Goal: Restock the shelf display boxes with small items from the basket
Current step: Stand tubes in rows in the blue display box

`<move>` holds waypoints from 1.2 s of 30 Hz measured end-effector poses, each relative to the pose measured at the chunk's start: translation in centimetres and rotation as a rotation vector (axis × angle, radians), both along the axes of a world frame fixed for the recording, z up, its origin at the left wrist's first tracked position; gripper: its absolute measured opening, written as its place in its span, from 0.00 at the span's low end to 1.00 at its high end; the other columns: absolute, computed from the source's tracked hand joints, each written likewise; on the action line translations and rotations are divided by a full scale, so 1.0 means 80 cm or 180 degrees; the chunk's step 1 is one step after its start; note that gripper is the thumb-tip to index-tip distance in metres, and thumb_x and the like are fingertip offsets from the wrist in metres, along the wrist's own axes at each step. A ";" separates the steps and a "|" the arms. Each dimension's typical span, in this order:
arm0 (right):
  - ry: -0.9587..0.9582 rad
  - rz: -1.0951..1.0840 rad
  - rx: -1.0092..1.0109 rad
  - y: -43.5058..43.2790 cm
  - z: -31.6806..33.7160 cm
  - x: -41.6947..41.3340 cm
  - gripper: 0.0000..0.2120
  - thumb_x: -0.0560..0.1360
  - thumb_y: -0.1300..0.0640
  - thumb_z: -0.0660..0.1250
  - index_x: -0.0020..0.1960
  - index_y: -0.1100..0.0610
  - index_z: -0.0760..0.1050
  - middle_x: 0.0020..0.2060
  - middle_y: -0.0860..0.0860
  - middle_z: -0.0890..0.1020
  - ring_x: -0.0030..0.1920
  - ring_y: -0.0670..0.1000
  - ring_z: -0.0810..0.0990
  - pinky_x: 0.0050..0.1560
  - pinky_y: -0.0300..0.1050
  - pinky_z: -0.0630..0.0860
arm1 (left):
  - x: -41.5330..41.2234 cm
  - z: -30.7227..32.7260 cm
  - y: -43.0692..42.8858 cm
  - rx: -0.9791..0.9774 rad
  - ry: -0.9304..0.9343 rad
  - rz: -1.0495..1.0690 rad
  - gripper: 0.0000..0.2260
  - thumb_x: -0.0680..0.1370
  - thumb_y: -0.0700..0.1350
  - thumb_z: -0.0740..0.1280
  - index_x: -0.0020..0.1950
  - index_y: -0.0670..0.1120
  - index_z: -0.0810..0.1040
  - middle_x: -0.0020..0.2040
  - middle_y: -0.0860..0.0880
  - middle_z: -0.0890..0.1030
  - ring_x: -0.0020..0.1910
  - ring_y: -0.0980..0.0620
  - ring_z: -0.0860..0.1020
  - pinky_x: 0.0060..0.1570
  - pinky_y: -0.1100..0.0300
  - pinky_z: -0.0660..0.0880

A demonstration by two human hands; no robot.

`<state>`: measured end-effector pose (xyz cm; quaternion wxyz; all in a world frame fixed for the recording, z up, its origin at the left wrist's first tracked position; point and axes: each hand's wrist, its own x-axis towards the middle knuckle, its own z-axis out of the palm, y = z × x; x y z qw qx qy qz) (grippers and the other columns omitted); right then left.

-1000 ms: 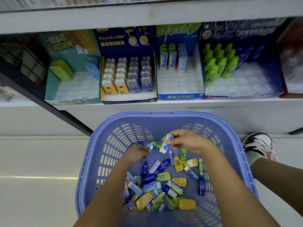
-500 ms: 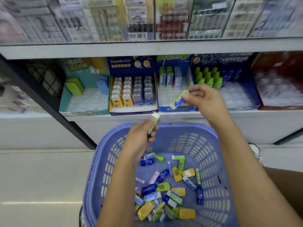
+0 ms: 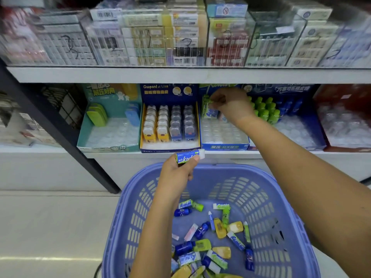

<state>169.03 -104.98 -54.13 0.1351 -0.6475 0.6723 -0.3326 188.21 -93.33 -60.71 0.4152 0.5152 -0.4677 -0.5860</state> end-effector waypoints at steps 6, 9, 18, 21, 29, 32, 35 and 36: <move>0.0326 0.0301 0.0430 -0.006 0.012 0.004 0.10 0.70 0.63 0.73 0.51 0.63 0.80 0.49 0.57 0.83 0.46 0.52 0.80 0.45 0.35 0.70 | -0.004 0.000 -0.003 0.0280 0.0430 -0.0001 0.14 0.76 0.44 0.69 0.58 0.41 0.72 0.40 0.51 0.83 0.43 0.52 0.83 0.56 0.52 0.77; 0.0557 0.0344 0.0654 -0.011 0.009 0.009 0.11 0.71 0.63 0.73 0.52 0.63 0.80 0.50 0.57 0.83 0.48 0.54 0.81 0.44 0.37 0.71 | -0.005 0.011 -0.001 0.0265 0.0894 0.0063 0.07 0.76 0.38 0.68 0.48 0.47 0.72 0.44 0.45 0.84 0.46 0.48 0.84 0.48 0.59 0.81; -0.0611 0.0907 0.0816 0.047 0.026 0.009 0.06 0.70 0.52 0.73 0.43 0.54 0.81 0.34 0.46 0.82 0.33 0.42 0.78 0.37 0.38 0.72 | -0.013 0.020 -0.005 -0.0562 -0.0050 -0.0154 0.06 0.78 0.41 0.65 0.50 0.51 0.79 0.34 0.55 0.78 0.32 0.57 0.75 0.37 0.61 0.77; -0.1279 0.1694 0.1288 0.080 0.031 0.005 0.06 0.71 0.59 0.72 0.48 0.55 0.81 0.38 0.51 0.84 0.35 0.43 0.80 0.38 0.35 0.76 | -0.022 0.029 -0.014 -0.1067 -0.0647 -0.0340 0.09 0.79 0.46 0.64 0.52 0.61 0.76 0.38 0.50 0.78 0.36 0.53 0.76 0.43 0.54 0.77; -0.0801 0.0107 -0.0015 0.038 0.020 -0.034 0.09 0.70 0.62 0.73 0.50 0.58 0.80 0.42 0.50 0.82 0.38 0.39 0.78 0.38 0.20 0.70 | -0.064 0.027 -0.024 -0.1609 -0.2170 -0.0966 0.24 0.81 0.48 0.60 0.76 0.46 0.60 0.75 0.49 0.62 0.74 0.54 0.59 0.69 0.66 0.55; -0.0450 0.0038 -0.0077 0.018 0.002 -0.032 0.10 0.71 0.63 0.72 0.52 0.62 0.81 0.48 0.55 0.83 0.44 0.45 0.78 0.41 0.20 0.68 | -0.071 0.012 -0.019 -0.1759 -0.2670 -0.1265 0.27 0.81 0.47 0.60 0.77 0.45 0.55 0.78 0.50 0.54 0.77 0.54 0.49 0.71 0.66 0.46; -0.0400 0.0028 -0.0096 0.010 -0.011 -0.030 0.09 0.72 0.62 0.71 0.52 0.62 0.81 0.49 0.56 0.84 0.47 0.48 0.80 0.50 0.32 0.72 | -0.071 0.003 -0.018 -0.1902 -0.2766 -0.1216 0.28 0.81 0.47 0.60 0.78 0.46 0.53 0.78 0.51 0.53 0.77 0.54 0.47 0.72 0.66 0.45; -0.0423 0.0033 -0.0105 0.008 -0.012 -0.031 0.09 0.72 0.61 0.71 0.51 0.61 0.81 0.49 0.55 0.84 0.47 0.47 0.79 0.50 0.32 0.71 | -0.070 0.001 -0.019 -0.1933 -0.2762 -0.1193 0.28 0.81 0.47 0.60 0.78 0.46 0.53 0.78 0.51 0.53 0.77 0.54 0.47 0.71 0.66 0.45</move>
